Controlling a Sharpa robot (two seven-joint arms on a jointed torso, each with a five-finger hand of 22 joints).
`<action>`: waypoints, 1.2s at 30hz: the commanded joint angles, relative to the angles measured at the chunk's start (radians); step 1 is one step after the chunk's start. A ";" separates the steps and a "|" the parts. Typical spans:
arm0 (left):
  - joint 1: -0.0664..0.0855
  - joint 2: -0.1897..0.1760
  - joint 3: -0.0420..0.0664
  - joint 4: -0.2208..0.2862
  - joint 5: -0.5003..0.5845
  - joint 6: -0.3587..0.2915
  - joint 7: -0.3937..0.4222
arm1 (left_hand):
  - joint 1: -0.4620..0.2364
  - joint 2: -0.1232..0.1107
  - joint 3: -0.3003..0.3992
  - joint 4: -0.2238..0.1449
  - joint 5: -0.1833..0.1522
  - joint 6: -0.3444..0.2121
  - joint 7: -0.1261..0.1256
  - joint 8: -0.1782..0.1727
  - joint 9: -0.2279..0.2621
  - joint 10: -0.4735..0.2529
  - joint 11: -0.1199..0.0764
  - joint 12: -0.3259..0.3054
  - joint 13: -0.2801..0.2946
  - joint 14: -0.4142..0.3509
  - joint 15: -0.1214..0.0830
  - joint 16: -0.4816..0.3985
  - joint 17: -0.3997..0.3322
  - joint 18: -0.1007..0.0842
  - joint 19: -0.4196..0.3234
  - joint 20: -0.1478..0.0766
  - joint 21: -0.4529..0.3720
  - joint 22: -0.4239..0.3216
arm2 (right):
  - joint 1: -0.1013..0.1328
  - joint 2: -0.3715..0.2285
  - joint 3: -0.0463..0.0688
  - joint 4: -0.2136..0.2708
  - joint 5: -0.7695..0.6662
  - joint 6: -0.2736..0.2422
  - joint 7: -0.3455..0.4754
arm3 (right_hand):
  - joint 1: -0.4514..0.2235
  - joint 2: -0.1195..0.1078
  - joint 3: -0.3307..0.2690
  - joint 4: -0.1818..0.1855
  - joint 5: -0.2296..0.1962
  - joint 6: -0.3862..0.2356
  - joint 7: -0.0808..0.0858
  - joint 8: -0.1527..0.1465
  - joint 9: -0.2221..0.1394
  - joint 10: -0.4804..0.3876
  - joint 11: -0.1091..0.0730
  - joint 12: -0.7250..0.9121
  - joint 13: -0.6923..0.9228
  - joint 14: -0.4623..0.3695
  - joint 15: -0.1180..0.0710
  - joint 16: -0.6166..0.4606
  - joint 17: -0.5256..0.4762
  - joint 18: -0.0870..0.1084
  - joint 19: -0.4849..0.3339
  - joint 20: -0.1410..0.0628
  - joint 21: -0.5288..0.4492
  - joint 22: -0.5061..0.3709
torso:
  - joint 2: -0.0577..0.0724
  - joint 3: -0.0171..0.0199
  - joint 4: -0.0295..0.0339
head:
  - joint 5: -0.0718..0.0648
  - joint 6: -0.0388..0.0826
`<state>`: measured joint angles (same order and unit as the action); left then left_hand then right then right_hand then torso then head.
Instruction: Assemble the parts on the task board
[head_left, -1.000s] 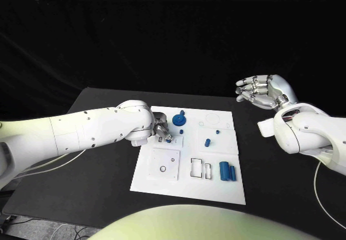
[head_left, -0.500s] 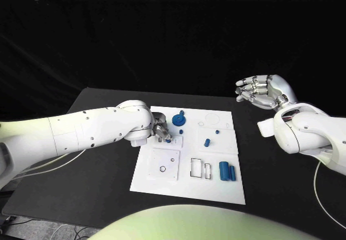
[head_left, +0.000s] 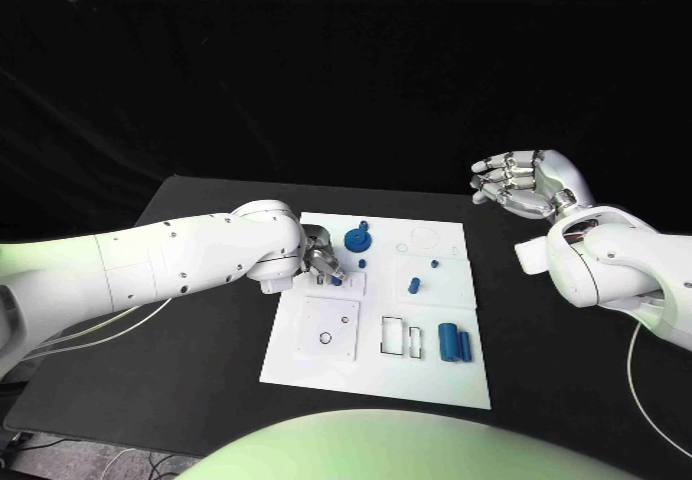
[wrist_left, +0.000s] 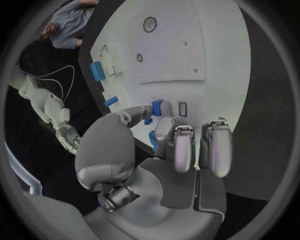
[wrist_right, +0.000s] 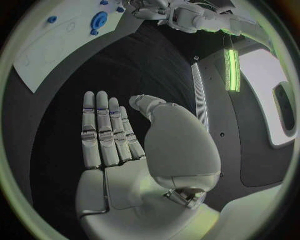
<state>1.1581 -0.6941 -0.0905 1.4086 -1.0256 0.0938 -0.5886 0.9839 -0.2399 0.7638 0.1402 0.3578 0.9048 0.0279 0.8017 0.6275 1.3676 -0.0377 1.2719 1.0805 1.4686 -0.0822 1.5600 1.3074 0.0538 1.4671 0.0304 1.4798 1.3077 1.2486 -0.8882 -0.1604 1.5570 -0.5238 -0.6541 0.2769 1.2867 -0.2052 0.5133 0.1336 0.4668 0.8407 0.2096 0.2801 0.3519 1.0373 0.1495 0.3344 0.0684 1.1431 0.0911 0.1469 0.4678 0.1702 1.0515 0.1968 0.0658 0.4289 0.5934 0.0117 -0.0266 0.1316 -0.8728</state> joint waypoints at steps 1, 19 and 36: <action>-0.001 0.002 0.000 0.001 0.021 0.014 -0.002 | -0.016 0.005 -0.068 0.037 -0.006 0.017 0.001 -0.007 -0.001 0.007 -0.001 0.006 0.009 0.098 -0.008 0.005 0.249 -0.019 0.019 -0.007 0.003 0.138 | -0.001 0.001 0.000 0.000 -0.010 0.012 0.005 | -0.015 0.003 -0.002 -0.002 0.003 0.004 0.009 -0.005 -0.001 0.008 0.000 -0.004 -0.002 0.006 0.005 -0.006 -0.002 0.011 0.005 0.006 0.003 -0.002 | 0.000 -0.0001 -0.0004 | 0.000 0.000; -0.001 0.001 0.000 -0.007 0.021 0.009 -0.008 | -0.001 0.019 -0.199 0.123 -0.004 0.031 -0.003 -0.014 0.006 0.018 -0.004 0.020 0.039 0.101 -0.011 0.008 0.257 -0.021 0.023 -0.011 0.005 0.143 | -0.001 -0.001 0.000 0.000 -0.010 0.014 0.004 | -0.020 0.003 -0.004 0.001 0.001 0.004 0.010 -0.006 -0.002 0.007 0.000 -0.005 -0.002 0.006 0.006 -0.007 -0.003 0.011 0.005 0.006 0.002 -0.005 | 0.000 0.0002 -0.0012 | -0.003 0.000; 0.009 -0.047 0.021 0.035 0.058 -0.003 -0.002 | -0.011 0.014 -0.278 0.152 -0.003 0.028 -0.001 -0.019 0.011 0.012 -0.003 0.013 0.034 0.099 -0.011 0.006 0.252 -0.020 0.022 -0.012 0.003 0.140 | -0.002 -0.003 -0.001 -0.001 -0.010 0.015 0.003 | -0.028 0.003 -0.008 0.006 -0.006 0.003 0.010 -0.008 -0.003 0.005 0.001 -0.007 -0.003 0.004 0.007 -0.010 -0.005 0.011 0.003 0.008 0.001 -0.012 | 0.000 0.0007 -0.0001 | -0.003 0.000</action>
<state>1.1626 -0.7386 -0.0721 1.4352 -0.9983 0.0921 -0.5957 0.9807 -0.2274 0.4895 0.2923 0.3585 0.9298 0.0233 0.7874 0.6369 1.3779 -0.0410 1.2887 1.1159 1.4650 -0.0857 1.5637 1.3074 0.0537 1.4669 0.0231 1.4802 1.3075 1.2472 -0.8912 -0.1610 1.5555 -0.5245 -0.6532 0.2763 1.2684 -0.2027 0.5103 0.1366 0.4668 0.8407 0.2096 0.2762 0.3500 1.0373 0.1495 0.3305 0.0665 1.1466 0.0946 0.1431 0.4637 0.1703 1.0552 0.2005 0.0658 0.4177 0.5924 0.0122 -0.0265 0.1278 -0.8728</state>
